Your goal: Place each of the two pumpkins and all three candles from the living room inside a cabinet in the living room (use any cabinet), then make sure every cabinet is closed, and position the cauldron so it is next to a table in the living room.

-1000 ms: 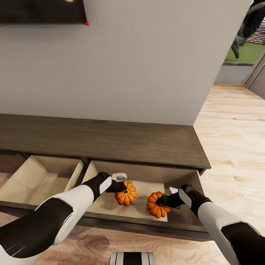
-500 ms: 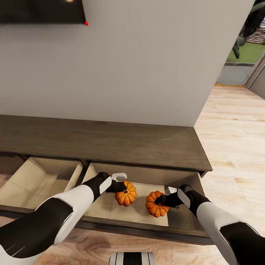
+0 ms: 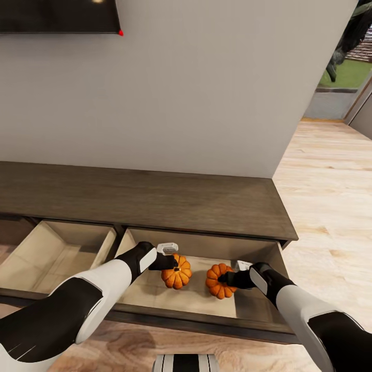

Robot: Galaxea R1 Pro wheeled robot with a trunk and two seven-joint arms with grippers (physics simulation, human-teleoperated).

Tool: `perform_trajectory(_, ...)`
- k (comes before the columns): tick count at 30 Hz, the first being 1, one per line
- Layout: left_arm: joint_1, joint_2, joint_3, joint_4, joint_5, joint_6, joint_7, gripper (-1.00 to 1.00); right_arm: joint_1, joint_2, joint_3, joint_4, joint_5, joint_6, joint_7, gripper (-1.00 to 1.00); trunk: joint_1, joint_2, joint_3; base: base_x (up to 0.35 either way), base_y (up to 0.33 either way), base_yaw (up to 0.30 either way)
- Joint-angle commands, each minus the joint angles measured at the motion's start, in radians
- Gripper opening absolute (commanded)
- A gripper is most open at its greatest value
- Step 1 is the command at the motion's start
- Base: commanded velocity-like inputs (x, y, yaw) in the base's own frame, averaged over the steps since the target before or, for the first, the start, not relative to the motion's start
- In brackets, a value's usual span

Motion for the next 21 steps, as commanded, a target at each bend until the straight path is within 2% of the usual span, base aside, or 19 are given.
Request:
perform_trajectory(1,-0.001,0.0,-0.007,0.0,0.004,0.003,-0.001,-1.0,0.0,0.001,0.009,-0.001,-0.008,0.003,0.001,-1.0,0.0,0.0,-0.001,0.0,0.0,0.0)
perform_trajectory(4,-0.001,0.0,-0.007,0.0,0.004,0.003,-0.001,-1.0,0.0,0.005,0.01,-0.001,-0.008,0.002,0.001,-1.0,0.0,0.0,-0.001,0.0,0.0,0.0)
perform_trajectory(10,-0.001,0.0,-0.007,0.0,0.004,0.003,-0.002,-1.0,0.0,0.006,0.011,-0.001,-0.007,0.003,0.001,-1.0,0.003,-0.002,-0.024,0.0,0.0,0.0)
perform_trajectory(18,-0.001,0.0,-0.007,0.0,0.004,0.003,-0.002,-1.0,0.0,0.016,0.014,0.007,-0.006,0.003,0.0,-1.0,0.003,-0.002,-0.024,0.0,0.0,0.0)
perform_trajectory(21,-0.001,0.0,-0.007,-0.001,0.004,0.003,-0.003,-1.0,0.0,0.016,0.033,0.007,-0.007,0.004,0.0,-1.0,0.003,-0.002,-0.024,0.0,0.0,0.0)
